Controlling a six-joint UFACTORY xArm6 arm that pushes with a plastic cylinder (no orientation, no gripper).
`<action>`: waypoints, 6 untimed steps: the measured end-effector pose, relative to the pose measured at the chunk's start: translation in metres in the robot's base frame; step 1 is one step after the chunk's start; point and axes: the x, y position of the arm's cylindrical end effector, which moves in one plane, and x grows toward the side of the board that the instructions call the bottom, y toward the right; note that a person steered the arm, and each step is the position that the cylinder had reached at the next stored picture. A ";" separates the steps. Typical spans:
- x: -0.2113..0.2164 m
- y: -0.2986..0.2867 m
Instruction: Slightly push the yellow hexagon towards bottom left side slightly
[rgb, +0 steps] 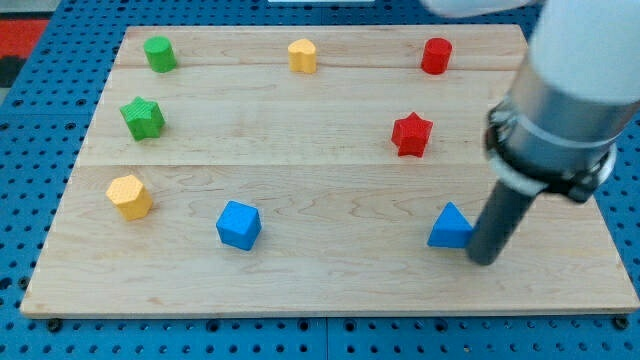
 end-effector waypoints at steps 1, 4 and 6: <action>-0.006 -0.087; -0.084 -0.220; -0.091 -0.307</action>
